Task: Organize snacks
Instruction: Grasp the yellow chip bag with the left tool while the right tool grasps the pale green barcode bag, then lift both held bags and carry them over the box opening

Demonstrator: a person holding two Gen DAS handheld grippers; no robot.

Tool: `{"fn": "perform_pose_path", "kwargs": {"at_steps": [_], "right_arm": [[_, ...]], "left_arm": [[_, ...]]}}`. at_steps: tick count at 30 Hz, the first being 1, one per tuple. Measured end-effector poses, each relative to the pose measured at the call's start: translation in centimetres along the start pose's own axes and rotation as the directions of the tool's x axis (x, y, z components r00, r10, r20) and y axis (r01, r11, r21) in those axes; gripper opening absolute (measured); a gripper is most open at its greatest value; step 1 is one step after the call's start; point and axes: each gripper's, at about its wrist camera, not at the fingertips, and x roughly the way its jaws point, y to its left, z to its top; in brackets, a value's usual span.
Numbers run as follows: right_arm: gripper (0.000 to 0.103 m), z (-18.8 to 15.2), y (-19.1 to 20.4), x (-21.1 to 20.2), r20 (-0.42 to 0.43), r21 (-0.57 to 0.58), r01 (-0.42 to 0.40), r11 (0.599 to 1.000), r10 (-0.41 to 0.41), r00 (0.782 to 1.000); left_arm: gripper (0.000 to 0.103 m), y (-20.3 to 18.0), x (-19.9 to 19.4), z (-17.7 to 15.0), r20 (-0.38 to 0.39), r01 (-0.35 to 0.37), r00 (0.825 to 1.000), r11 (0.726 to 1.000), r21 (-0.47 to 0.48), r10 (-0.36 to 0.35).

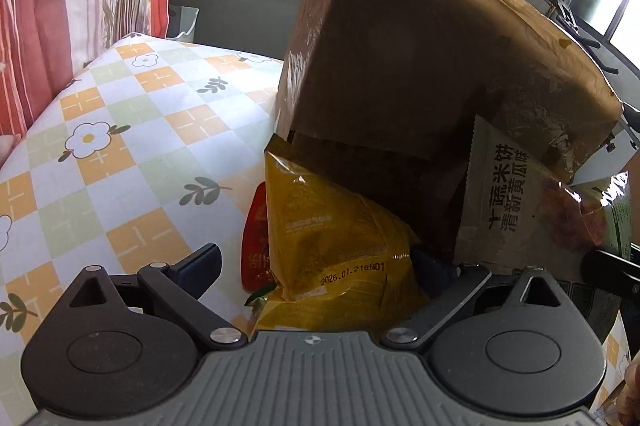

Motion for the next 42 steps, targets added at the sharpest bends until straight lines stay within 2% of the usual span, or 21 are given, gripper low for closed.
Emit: {"fn": "perform_pose_path", "kwargs": {"at_steps": [3,4,7,9,10,17,24,28,36,42], "right_arm": [[0.069,-0.2,-0.1,0.0,-0.002,0.0,-0.002,1.0,0.002,1.0],[0.069,-0.2,-0.1,0.0,-0.003,0.001,-0.002,1.0,0.002,1.0],[0.069,-0.2,0.0,-0.1,0.0,-0.002,0.001,1.0,-0.001,1.0],[0.068,-0.2,0.0,-0.2,0.005,-0.005,0.003,1.0,-0.003,1.0],[0.068,-0.2,0.0,-0.2,0.007,-0.006,0.004,1.0,-0.004,1.0],[0.068,-0.4,0.6,-1.2,0.029,-0.035,-0.006,0.999,0.007,1.0],[0.068,0.7,1.0,-3.2,0.052,-0.033,-0.044,0.998,0.046,0.998],[0.068,2.7,1.0,-4.9,0.057,-0.034,-0.081,0.996,0.083,0.995],[0.068,8.0,2.1,-8.0,0.041,-0.059,-0.11,0.992,0.113,0.993],[0.068,12.3,3.5,-9.7,0.039,-0.121,-0.063,0.991,0.068,0.997]], "left_arm": [[0.102,0.3,0.4,-0.6,-0.011,0.022,1.0,1.0,-0.021,-0.023],[0.099,0.4,0.3,-0.7,-0.006,0.027,1.0,0.999,-0.026,-0.027],[0.076,0.1,-0.5,-0.6,0.021,0.055,0.998,0.998,-0.017,-0.055],[0.073,-0.5,-1.0,-0.6,0.033,0.005,0.999,1.0,0.02,-0.006],[0.068,-0.7,-1.4,-0.7,0.042,-0.006,0.999,0.999,0.037,0.005],[0.067,-0.8,-5.0,-1.4,0.107,-0.03,0.994,0.998,0.052,0.024],[0.067,-1.8,-9.3,-1.0,0.202,-0.093,0.977,0.991,0.098,0.072],[0.067,-2.7,-11.9,0.1,0.269,-0.118,0.96,0.985,0.127,0.08],[0.067,-4.7,-15.6,3.1,0.383,-0.095,0.924,0.975,0.2,0.012],[0.067,-7.0,-16.4,6.3,0.46,-0.124,0.888,0.959,0.255,-0.007]]}}
